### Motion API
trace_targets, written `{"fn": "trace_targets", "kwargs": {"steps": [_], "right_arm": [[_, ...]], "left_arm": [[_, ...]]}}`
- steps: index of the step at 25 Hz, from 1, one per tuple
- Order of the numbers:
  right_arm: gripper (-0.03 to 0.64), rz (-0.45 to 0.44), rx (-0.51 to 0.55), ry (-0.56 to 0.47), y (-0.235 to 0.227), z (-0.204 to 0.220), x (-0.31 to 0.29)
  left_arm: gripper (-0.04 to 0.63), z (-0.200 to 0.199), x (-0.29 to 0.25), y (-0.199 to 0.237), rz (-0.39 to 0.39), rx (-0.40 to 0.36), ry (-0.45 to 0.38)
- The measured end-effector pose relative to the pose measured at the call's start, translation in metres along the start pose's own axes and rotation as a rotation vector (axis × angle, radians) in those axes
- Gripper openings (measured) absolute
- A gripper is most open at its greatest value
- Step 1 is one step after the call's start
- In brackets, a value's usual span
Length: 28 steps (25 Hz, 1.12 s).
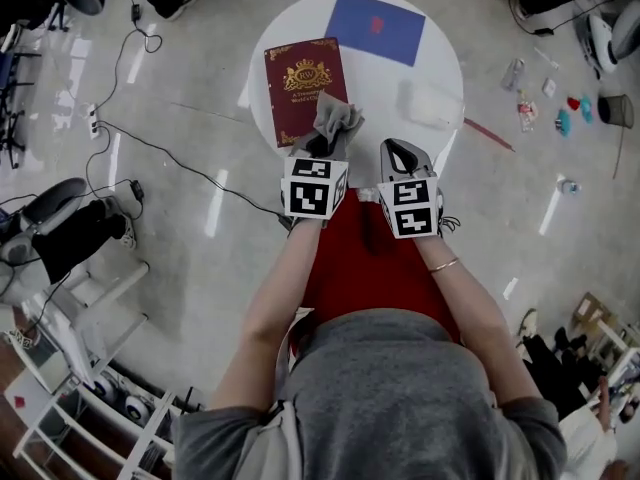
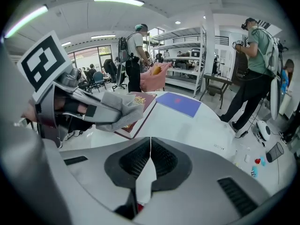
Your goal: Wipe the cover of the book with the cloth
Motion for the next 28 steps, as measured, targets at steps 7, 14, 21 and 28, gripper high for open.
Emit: {"fn": "trace_targets", "kwargs": {"steps": [7,14,21,28], "right_arm": [[0.029,-0.025,0.033,0.021,0.008,0.000,-0.008],[0.029,-0.085,0.096,0.024,0.027,-0.013,-0.025],[0.029,-0.152,0.171,0.021,0.048,-0.029,-0.045],[0.029,-0.192,0.215,0.028,0.063,-0.041,-0.063]], "left_arm": [[0.025,0.015,-0.007,0.004,-0.012,0.010,0.028],[0.025,0.027,0.013,0.032,-0.075,0.084,0.011],[0.025,0.042,0.038,0.064,-0.161,0.175,-0.009],[0.025,0.055,0.058,0.088,-0.223,0.256,-0.021]]}}
Point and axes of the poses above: the fingertips, and each gripper's own axes: x backward along the fingers, y to its left, z out of its underside, the point moved 10 cm from there along x, backward along the fingers, and after that the axes turned 3 degrees about -y, right-handed, at the moved point
